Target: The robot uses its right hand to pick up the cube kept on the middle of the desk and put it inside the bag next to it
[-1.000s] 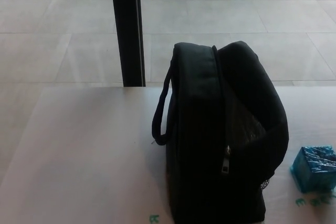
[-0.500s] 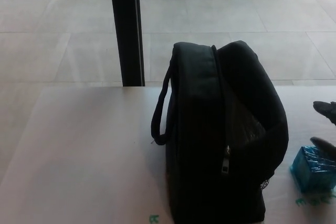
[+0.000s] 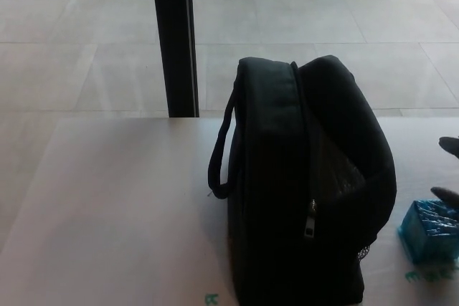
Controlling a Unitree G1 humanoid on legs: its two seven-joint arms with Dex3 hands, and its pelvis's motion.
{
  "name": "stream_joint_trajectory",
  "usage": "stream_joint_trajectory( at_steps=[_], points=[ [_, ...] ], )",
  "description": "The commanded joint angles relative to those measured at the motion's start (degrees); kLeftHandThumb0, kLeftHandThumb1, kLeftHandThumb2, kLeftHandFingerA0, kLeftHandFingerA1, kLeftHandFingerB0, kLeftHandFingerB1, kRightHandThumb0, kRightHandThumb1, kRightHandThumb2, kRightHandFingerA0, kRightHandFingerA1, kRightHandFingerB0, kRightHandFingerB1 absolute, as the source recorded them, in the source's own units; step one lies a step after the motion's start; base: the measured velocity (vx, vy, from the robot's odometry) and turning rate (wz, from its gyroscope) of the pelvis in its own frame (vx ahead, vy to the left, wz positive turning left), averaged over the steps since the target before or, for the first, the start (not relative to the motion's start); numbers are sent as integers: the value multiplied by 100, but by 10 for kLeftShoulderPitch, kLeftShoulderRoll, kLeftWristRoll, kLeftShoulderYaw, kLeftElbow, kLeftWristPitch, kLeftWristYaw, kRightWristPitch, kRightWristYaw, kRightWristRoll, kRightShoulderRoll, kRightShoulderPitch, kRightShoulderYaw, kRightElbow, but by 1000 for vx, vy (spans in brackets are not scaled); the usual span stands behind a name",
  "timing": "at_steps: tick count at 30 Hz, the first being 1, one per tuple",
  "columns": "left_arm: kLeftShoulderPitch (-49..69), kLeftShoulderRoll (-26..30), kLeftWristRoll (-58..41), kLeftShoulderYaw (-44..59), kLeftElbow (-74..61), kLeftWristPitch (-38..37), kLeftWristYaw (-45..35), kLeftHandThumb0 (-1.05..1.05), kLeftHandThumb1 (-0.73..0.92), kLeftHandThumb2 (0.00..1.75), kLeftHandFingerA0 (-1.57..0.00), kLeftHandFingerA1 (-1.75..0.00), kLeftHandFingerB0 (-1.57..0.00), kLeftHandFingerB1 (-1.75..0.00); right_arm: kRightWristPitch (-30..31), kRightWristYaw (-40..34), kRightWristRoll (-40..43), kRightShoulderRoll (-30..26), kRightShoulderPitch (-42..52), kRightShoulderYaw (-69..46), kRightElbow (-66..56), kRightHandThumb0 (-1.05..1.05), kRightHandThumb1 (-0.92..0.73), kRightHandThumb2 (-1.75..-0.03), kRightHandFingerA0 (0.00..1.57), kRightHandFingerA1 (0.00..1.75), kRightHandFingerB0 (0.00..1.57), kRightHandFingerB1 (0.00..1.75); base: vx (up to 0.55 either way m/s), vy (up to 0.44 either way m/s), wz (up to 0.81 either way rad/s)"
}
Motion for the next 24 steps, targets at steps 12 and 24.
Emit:
stream_joint_trajectory(
  at_steps=[12,24],
  points=[
    [5,9,-3,-9,7,4,-21,-72,61,87,-15,-55,-9,-46,-27,86,-60,-29,43,49,-30,-90,-45,-81,0,0,1,8,0,0,0],
    [0,12,1,-19,-3,10,-18,-69,76,62,-21,-53,-11,-38,-59,20,-84,-7,38,31,64,-78,-37,-70,0,0,1,11,0,0,0]
  ],
)
